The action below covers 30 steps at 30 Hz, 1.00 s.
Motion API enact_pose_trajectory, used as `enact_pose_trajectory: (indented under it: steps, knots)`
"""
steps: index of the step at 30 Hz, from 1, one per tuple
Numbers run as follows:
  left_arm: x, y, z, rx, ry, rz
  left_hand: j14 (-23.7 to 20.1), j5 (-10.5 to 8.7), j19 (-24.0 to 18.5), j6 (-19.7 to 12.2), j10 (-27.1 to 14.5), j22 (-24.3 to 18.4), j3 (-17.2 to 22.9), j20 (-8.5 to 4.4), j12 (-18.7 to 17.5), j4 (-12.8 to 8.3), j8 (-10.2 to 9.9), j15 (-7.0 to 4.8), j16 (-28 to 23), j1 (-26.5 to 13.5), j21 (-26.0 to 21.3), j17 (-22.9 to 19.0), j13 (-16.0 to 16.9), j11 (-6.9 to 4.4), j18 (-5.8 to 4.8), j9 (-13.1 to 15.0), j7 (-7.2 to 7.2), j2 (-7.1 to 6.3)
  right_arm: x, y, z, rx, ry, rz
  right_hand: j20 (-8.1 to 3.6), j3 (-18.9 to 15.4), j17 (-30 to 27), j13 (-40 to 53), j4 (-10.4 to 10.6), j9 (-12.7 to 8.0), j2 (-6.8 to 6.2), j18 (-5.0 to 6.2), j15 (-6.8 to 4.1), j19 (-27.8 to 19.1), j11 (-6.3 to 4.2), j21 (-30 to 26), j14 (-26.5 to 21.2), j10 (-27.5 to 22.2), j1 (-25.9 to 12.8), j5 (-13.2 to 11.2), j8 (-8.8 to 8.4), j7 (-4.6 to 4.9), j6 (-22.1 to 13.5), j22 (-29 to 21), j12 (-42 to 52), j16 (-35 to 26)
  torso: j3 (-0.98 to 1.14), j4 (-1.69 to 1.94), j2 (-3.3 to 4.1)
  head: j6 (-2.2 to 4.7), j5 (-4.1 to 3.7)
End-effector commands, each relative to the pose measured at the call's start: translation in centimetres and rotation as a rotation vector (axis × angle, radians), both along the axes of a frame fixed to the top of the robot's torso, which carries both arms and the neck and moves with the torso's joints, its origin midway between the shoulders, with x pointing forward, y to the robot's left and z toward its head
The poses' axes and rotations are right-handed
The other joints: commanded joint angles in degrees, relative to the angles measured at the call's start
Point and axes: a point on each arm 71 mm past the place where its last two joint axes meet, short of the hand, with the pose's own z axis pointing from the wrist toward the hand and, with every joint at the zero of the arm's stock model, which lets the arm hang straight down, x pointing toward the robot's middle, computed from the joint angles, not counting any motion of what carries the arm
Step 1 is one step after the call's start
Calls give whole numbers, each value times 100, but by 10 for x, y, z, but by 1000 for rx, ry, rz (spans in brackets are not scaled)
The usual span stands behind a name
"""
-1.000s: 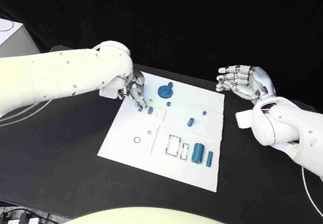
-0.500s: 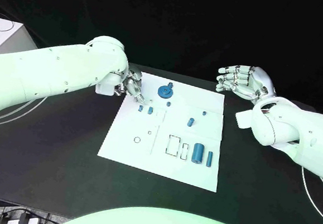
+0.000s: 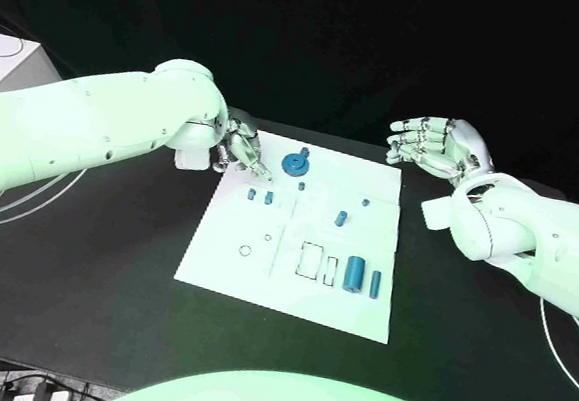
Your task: Assemble the parts on the task board
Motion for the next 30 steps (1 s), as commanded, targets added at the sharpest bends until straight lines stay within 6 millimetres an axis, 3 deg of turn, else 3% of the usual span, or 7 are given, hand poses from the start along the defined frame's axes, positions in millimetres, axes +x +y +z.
enact_pose_trajectory:
  steps: [1, 3, 4, 6, 10, 19, 30]
  knots:
    - [1, -14, 10, -186, -113, -48, -197, -5, -307, -75, -432, -439, 482, 11, -353, -319, -45, 50, -229, 581, -302, -345, -318, 39, 113, -106, 34, 26, -1, 1, 0, 0, -6, 20, 2, -14, -7, -1, -33, -6, 32, 4, 27, -11, 1, -37, 29, 30, -38, 10, -20, 200, 41, -7, -36, -22, -2, 2, -1, 0, -25]
    - [0, -21, 12, -213, -191, -107, -581, -36, -721, -154, -698, -994, 740, 32, -652, -463, -219, 71, -600, 727, -704, -976, -524, 61, 212, -288, 62, -93, -1, 1, 0, 0, -6, 19, 2, -14, -7, -1, -33, -6, 32, 4, 27, -11, 1, -37, 29, 30, -38, 10, -20, 200, 41, -7, -36, -22, -8, -4, 11, 0, -21]
    - [-1, -24, 13, -222, -227, -133, -939, -76, -823, -192, -751, -1079, 858, 44, -944, -573, -444, 73, -963, 781, -862, -1531, -789, 74, 210, -527, 99, -204, -1, 1, 0, -1, -6, 18, 2, -14, -7, -1, -33, -6, 32, 4, 27, -11, 1, -37, 29, 30, -38, 10, -20, 200, 41, -7, -36, -22, -10, -6, 15, 0, -22]
    - [-3, -31, 16, -249, -316, -188, -1095, -99, -848, -174, -727, -1127, 883, 65, -1144, -682, -602, 108, -1139, 849, -944, -1792, -990, 112, 206, -709, 131, -255, 0, 0, 0, -1, -6, 17, 2, -14, -7, -1, -33, -6, 32, 4, 27, -11, 1, -37, 29, 30, -38, 10, -20, 200, 41, -7, -36, -22, -9, -5, 16, 0, -31]
    - [-7, -43, 17, -277, -454, -270, -1311, -109, -879, -40, -762, -1153, 839, 87, -1402, -872, -716, 149, -1356, 963, -995, -2153, -1260, 151, 205, -916, 183, -290, 0, -1, 0, -3, -7, 14, 0, -11, -9, 0, -39, -6, 38, 5, 25, -8, 0, -36, 33, 35, -32, 11, -23, 198, 47, -9, -37, -22, -12, -3, 10, 0, -37]
    - [-11, -69, 8, -183, -672, -473, -1460, -140, -978, 190, -931, -1088, 733, 133, -1754, -1121, -971, 210, -1451, 1054, -928, -2386, -1643, 228, 210, -1269, 201, -334, 2, 1, 0, -3, -8, 17, -2, -7, -11, 0, -45, -6, 43, 6, 23, -5, -2, -34, 35, 38, -25, 12, -24, 196, 51, -10, -38, -23, -7, -14, 23, 0, -79]
    - [-8, -81, -9, -39, -654, -557, -1510, -240, -1024, 284, -1120, -1070, 599, 201, -2057, -1165, -1337, 276, -1417, 931, -910, -2522, -1945, 303, 207, -1575, 140, -466, 2, 3, 0, -2, -10, 20, -2, -7, -11, 0, -45, -6, 43, 6, 23, -5, -2, -34, 35, 38, -25, 12, -24, 196, 51, -10, -38, -23, 3, -35, 45, 26, -81]
